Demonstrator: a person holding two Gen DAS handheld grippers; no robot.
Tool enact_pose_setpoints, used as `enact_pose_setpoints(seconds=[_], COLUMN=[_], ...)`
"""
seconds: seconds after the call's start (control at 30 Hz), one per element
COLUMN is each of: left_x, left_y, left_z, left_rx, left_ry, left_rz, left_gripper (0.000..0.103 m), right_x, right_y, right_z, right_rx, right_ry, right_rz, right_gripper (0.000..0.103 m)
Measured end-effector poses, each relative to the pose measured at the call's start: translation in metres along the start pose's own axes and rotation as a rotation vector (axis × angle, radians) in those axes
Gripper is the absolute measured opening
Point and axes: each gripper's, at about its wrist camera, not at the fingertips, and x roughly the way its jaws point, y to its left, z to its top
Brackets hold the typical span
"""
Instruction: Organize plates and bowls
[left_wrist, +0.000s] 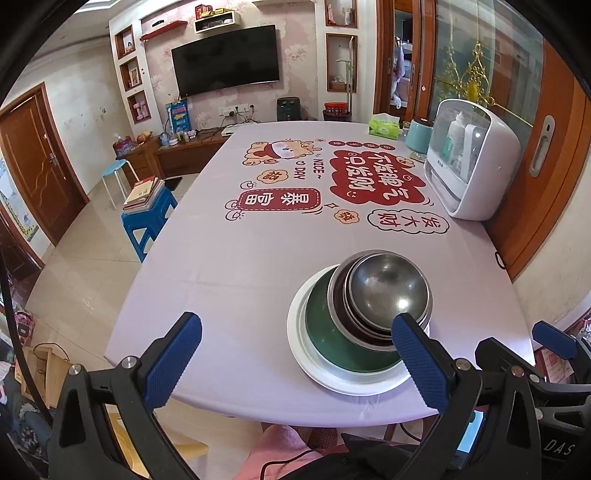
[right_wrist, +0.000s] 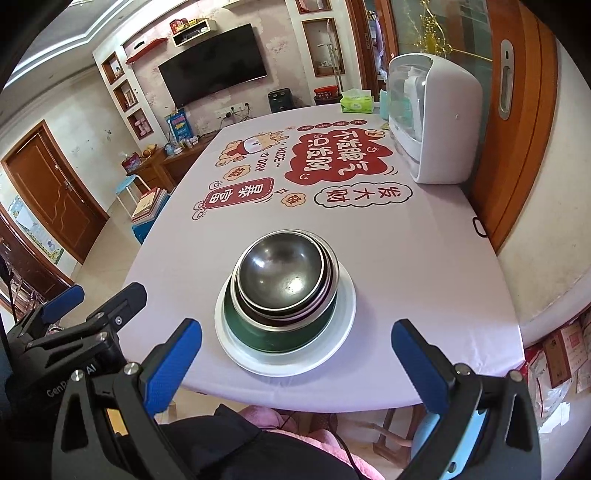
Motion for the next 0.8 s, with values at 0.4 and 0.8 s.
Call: enact_pose_setpoints(seconds=[0.4,0.8], left_x=[0.0039,0.0063], left_y=[0.0053,0.0064], left_z=[-0.0046,-0.0057], left_rx=[-0.02,-0.018], left_ry=[0.024,0.044], left_rz=[0.0,-0.002], left_gripper=[0.102,0.102], right_x=[0.0035,0.0052], right_y=[0.0036,0.0006], right_z=[-0.0014,-0.0024], right_rx=[-0.014,-0.013], right_ry=[0.015,0.028], right_rz=[0.023,0.032], right_gripper=[0.103,0.103])
